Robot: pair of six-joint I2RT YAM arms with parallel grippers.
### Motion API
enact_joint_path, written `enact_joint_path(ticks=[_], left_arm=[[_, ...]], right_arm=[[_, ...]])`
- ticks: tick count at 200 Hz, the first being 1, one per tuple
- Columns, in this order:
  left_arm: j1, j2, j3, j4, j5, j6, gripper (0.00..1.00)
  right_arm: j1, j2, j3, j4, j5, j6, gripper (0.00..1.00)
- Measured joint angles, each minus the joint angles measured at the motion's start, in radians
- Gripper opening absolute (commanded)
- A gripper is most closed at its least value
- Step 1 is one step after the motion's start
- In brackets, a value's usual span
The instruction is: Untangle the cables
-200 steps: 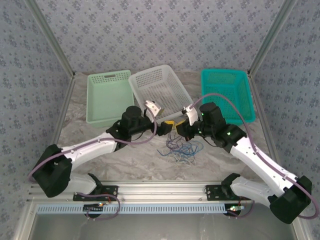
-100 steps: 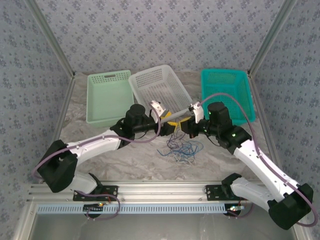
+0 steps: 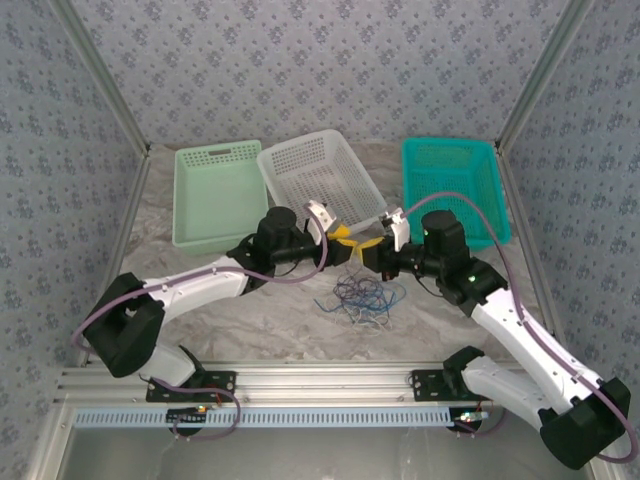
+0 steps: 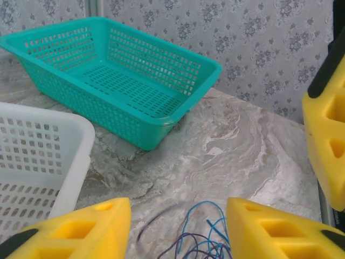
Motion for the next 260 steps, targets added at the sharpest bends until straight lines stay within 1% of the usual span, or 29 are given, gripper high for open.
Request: enact_joint_path(ticks=[12, 20, 40, 60, 84, 106, 121, 148, 166, 209, 232, 260], left_arm=[[-0.003, 0.007, 0.000, 0.008, 0.000, -0.010, 0.26], [-0.005, 0.010, 0.000, 0.010, 0.000, -0.008, 0.24], [-0.005, 0.012, 0.000, 0.010, -0.003, -0.006, 0.28], [-0.005, 0.010, 0.000, -0.006, -0.024, 0.000, 0.32], [-0.005, -0.018, -0.019, -0.038, -0.064, 0.012, 0.40], [-0.005, -0.086, -0.068, -0.060, -0.108, 0.027, 0.49], [-0.005, -0.136, -0.099, -0.076, -0.144, 0.032, 0.58], [-0.005, -0.216, -0.146, -0.094, -0.204, 0.042, 0.67], [-0.005, -0.254, -0.169, -0.111, -0.237, 0.043, 0.70], [-0.005, -0.314, -0.225, -0.141, -0.302, 0.048, 0.76], [-0.005, -0.344, -0.242, -0.148, -0.331, 0.051, 0.78], [-0.005, -0.391, -0.261, -0.148, -0.354, 0.051, 0.80]], right_arm=[[-0.001, 0.000, -0.004, 0.000, 0.003, 0.001, 0.12], [-0.001, 0.000, -0.006, -0.001, 0.005, 0.003, 0.13], [-0.001, -0.004, -0.008, -0.021, 0.039, 0.010, 0.25], [-0.009, 0.015, -0.010, -0.078, 0.116, 0.015, 0.32], [-0.032, 0.118, -0.020, -0.121, 0.169, 0.022, 0.38], [-0.035, 0.201, -0.082, -0.114, 0.177, 0.035, 0.43], [-0.035, 0.232, -0.114, -0.100, 0.174, 0.040, 0.48], [-0.022, 0.266, -0.118, -0.042, 0.151, 0.041, 0.57], [0.008, 0.271, -0.118, -0.005, 0.132, 0.038, 0.62], [0.116, 0.296, -0.113, 0.018, 0.131, -0.017, 0.63], [0.133, 0.344, -0.106, 0.023, 0.158, -0.045, 0.63], [0.149, 0.436, -0.084, 0.046, 0.206, -0.076, 0.63]])
